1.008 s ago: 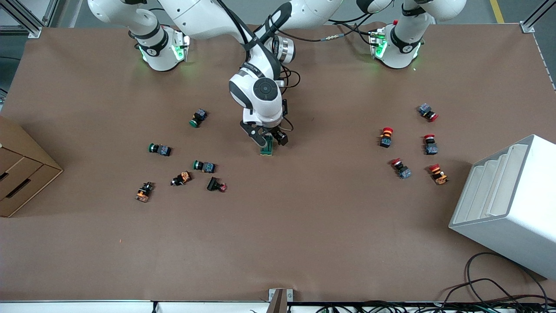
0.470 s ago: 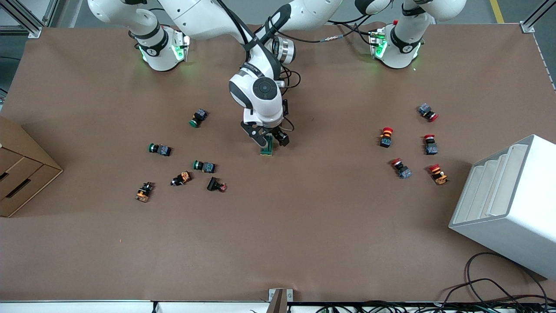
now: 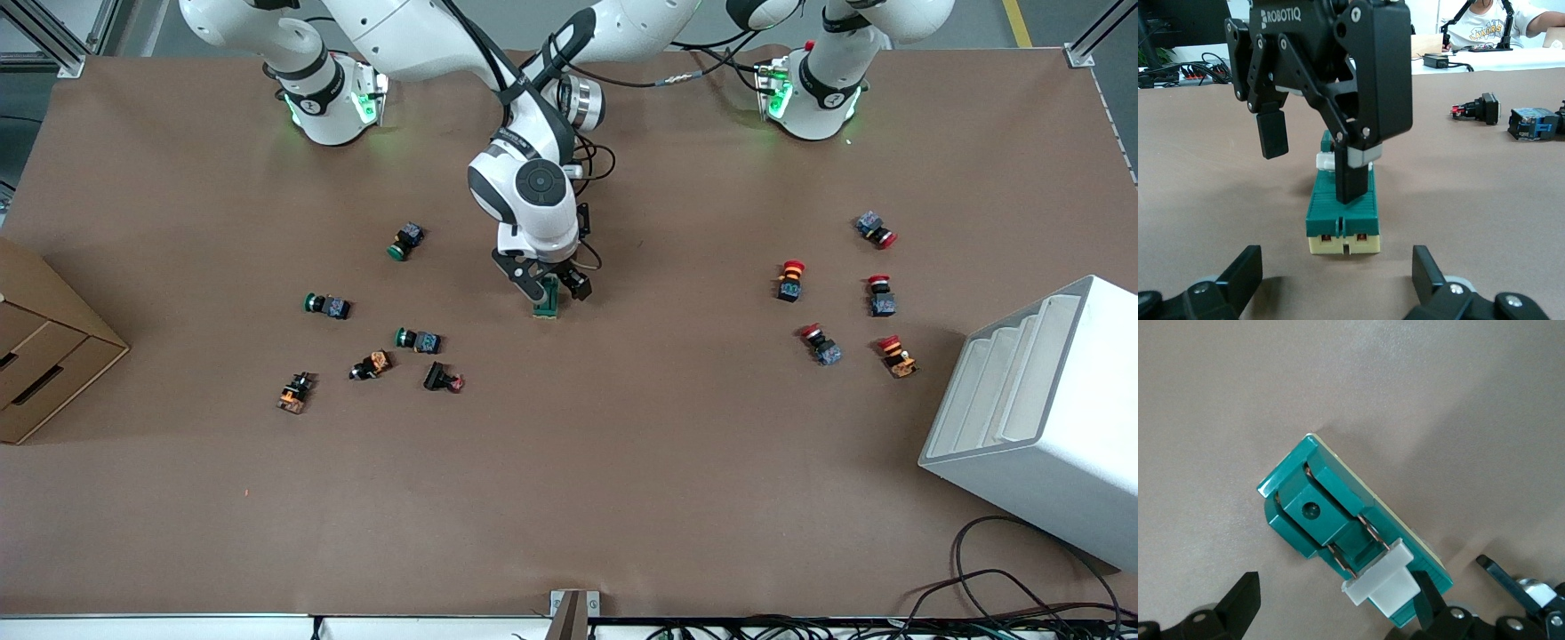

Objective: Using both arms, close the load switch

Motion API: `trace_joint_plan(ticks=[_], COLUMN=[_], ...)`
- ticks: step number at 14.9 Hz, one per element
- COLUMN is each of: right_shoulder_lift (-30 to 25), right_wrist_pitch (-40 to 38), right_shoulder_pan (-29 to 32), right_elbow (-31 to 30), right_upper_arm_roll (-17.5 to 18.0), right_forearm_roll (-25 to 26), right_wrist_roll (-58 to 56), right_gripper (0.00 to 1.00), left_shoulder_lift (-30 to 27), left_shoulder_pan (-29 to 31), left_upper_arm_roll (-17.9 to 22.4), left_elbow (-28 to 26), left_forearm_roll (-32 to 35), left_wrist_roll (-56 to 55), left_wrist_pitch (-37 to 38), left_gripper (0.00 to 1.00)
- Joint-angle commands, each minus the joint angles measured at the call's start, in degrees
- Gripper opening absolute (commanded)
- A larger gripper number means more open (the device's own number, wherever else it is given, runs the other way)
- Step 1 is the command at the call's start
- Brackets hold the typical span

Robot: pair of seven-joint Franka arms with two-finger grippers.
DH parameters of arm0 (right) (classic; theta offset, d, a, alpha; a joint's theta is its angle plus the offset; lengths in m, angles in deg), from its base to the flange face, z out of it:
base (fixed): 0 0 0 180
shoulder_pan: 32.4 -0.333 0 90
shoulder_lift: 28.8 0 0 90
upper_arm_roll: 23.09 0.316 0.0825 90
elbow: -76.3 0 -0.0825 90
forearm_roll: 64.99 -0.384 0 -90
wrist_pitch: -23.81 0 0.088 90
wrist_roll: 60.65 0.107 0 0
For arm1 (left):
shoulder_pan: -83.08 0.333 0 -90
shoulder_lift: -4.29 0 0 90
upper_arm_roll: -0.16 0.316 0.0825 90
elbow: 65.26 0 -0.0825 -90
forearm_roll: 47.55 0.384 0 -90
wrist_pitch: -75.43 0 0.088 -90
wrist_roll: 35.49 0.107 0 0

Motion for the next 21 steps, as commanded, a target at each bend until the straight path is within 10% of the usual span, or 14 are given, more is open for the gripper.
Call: trace_joint_plan(ticks=[1, 21], right_shoulder_lift=[0.6, 6.5], right_wrist_pitch=[1.8, 4.5], right_shoulder_pan=[2.6, 5.1], right_elbow=[2.5, 9.4], right_upper_arm_roll=[0.0, -0.1], right_forearm_roll=[0.5, 1.4], right_wrist_roll=[-1.1, -1.4], right_gripper=[1.00, 1.00], left_shoulder_lift=[1.4, 0.9], left_shoulder_pan=[-0.8, -0.8], left_upper_arm_roll=[0.2, 0.1], left_elbow=[0.9, 0.2], left_forearm_roll=[0.3, -0.3], left_wrist_roll=[-0.5, -0.7], left_wrist_pitch=[0.1, 0.2], left_gripper=[0.99, 0.99])
